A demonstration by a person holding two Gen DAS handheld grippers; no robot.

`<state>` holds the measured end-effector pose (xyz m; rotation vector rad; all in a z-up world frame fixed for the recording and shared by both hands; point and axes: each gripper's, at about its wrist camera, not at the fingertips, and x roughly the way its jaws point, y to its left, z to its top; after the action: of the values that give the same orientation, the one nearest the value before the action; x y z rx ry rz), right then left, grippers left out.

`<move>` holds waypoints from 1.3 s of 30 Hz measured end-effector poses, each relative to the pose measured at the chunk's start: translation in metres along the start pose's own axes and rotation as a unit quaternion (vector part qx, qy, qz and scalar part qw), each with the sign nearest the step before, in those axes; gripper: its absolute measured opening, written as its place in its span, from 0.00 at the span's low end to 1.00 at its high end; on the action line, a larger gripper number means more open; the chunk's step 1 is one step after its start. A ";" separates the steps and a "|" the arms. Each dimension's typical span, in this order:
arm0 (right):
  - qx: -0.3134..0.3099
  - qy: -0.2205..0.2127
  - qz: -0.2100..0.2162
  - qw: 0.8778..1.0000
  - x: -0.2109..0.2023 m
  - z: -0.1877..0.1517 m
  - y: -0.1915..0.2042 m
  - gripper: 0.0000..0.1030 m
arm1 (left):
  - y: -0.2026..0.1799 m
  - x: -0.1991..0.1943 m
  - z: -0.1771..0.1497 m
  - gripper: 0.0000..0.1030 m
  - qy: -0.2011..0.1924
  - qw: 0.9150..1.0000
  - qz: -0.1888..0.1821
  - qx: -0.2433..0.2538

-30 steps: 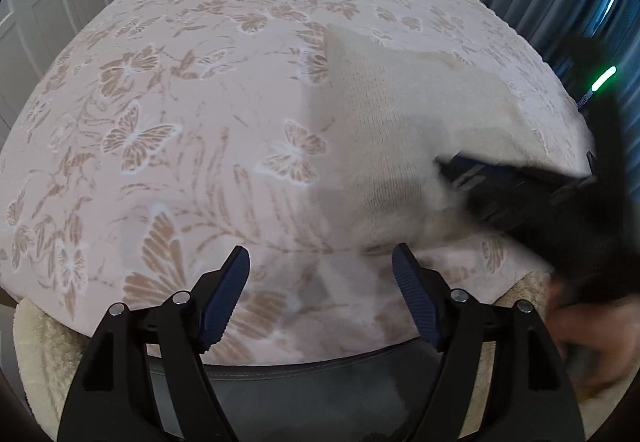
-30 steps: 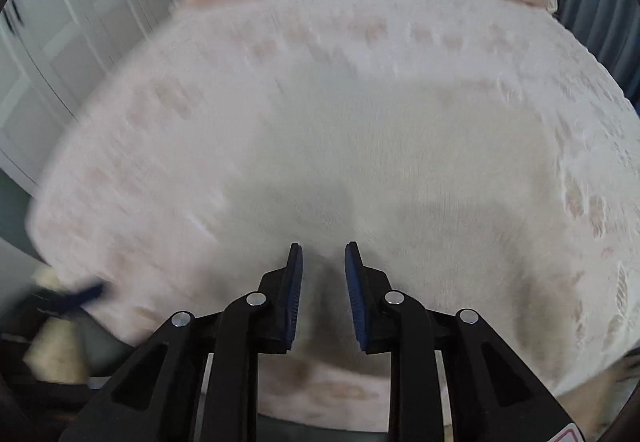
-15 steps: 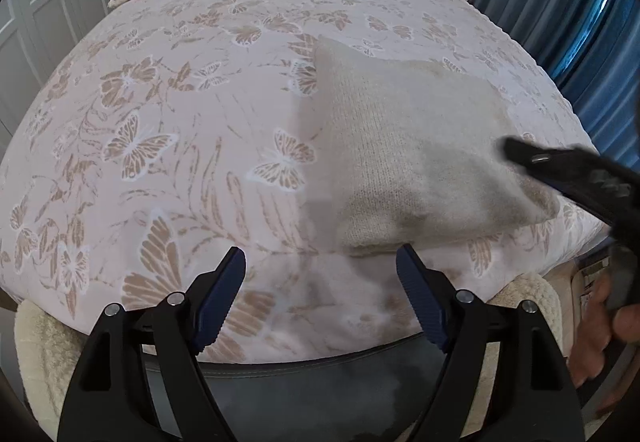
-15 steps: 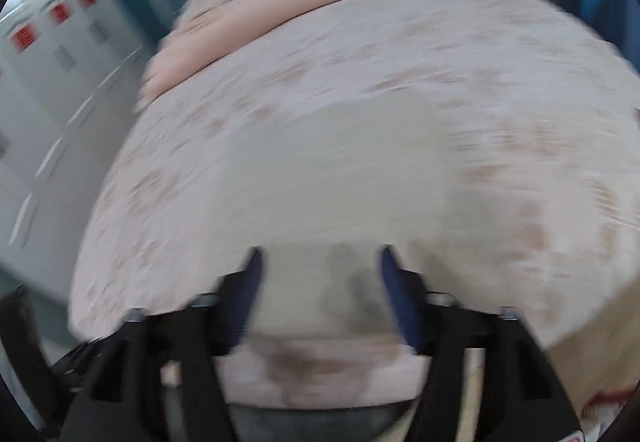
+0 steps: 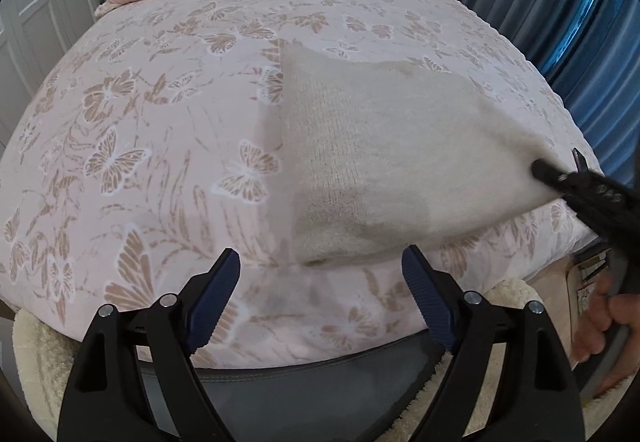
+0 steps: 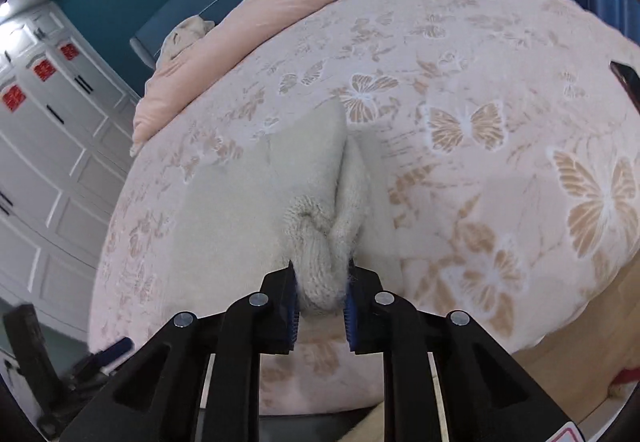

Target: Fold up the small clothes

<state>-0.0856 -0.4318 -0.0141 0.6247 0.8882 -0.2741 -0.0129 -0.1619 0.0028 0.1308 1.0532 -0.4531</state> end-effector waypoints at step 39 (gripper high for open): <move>0.064 0.001 0.083 0.995 0.007 0.019 0.036 0.36 | -0.041 0.053 0.079 0.44 0.074 0.996 -0.042 0.001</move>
<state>-0.0520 -0.4150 0.0037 0.8129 0.8199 -0.1804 0.0556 -0.2396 0.0015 0.1242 1.2065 -0.5268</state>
